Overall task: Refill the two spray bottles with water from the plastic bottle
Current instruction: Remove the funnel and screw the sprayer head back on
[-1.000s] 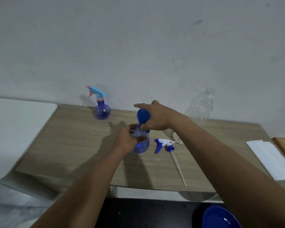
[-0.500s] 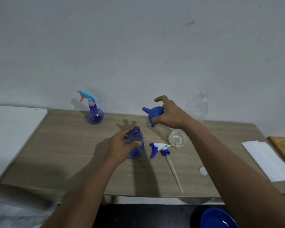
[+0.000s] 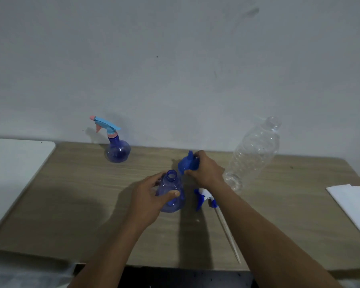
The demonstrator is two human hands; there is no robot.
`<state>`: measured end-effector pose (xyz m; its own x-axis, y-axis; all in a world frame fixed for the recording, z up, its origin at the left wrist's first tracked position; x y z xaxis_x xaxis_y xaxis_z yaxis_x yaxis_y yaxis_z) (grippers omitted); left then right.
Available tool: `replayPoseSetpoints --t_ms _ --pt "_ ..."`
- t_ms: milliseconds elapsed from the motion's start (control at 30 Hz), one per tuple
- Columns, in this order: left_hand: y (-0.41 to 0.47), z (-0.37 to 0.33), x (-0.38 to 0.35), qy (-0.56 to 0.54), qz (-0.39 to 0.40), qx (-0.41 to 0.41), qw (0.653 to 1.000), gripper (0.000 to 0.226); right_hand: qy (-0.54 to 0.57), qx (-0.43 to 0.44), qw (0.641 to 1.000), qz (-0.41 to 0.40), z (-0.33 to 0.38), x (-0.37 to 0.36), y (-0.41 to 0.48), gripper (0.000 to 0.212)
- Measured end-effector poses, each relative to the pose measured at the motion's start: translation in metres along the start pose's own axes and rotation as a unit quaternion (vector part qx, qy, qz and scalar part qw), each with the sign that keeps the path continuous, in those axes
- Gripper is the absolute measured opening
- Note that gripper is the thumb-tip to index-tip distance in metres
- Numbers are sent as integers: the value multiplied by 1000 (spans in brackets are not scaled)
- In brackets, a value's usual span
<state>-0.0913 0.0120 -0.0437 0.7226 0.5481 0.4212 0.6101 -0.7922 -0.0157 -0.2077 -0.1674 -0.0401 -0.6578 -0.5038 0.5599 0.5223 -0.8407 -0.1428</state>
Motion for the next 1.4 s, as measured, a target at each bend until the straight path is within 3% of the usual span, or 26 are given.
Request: replayPoseSetpoints --t_ms 167,400,567,733,933,1033,1200,1400 --pt "-1 0 -4 -12 0 -1 1000 54 -2 -33 999 -3 -33 -16 7 62" --pt "-6 -2 -8 -5 13 -16 1000 57 -2 -25 1000 16 -43 -13 -4 79" --pt "-12 -3 -10 -16 21 -14 1000 58 -79 -14 994 73 -46 -7 -23 51" --pt "-11 5 -11 -3 24 -5 1000 57 -250 -5 954 166 -62 -16 -41 36" --pt "-13 5 -11 8 23 4 1000 54 -344 37 926 152 -64 -15 -48 31" --pt "-14 1 -9 14 26 1 1000 54 -314 39 937 146 -60 -12 -52 28" --pt "-15 3 -11 4 32 4 999 56 -173 50 977 115 -21 24 -74 26" --pt "-17 -2 -14 6 27 -6 1000 52 11 74 997 2 48 90 -96 32"
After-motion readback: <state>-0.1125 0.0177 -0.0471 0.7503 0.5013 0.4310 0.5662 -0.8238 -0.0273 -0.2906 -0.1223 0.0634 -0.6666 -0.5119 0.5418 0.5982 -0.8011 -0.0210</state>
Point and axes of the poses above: each hand's wrist, its own y-axis towards the middle knuckle, its own x-axis out of the back of the hand, z = x × y, the point moved 8 cm from there along y, towards the middle knuckle, and after that the axes turned 15 degrees about y, right-handed, at the moved point
